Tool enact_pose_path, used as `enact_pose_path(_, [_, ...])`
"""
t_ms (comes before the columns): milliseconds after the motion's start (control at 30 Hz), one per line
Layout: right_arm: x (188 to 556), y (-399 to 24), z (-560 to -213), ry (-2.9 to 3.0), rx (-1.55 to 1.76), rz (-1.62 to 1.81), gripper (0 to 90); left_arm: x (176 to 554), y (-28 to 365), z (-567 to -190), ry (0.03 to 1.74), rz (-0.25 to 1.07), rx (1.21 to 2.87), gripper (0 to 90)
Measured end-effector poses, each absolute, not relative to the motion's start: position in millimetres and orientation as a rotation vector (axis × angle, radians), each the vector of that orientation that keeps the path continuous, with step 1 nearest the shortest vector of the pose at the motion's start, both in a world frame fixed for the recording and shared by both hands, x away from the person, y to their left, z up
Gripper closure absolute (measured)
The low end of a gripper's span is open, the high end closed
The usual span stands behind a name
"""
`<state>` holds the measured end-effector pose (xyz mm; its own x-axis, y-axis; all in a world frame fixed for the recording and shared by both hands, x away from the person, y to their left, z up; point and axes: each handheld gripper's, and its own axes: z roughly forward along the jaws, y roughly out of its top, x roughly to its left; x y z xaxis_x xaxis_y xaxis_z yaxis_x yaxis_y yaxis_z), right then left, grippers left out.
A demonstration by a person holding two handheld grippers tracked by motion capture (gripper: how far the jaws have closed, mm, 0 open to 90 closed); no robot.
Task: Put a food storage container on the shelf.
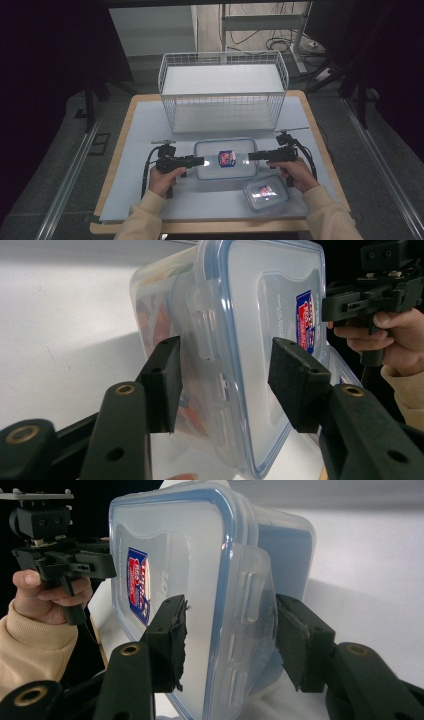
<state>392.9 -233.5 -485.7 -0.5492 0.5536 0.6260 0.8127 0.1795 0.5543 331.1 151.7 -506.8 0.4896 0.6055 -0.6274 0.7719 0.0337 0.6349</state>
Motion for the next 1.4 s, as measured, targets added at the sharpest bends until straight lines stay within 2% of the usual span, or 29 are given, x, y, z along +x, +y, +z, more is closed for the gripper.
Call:
enact_pose_path(433, [391,-232,-478,-2.191,-1.286,-1.382,49.6,329,152,-496,1.173,-0.119,1.647,49.4])
enact_pose_path(1400, [384,-232,-401,-2.289,-1.186,-1.616,49.6,331,155,-419,1.029,0.024,1.644,50.2])
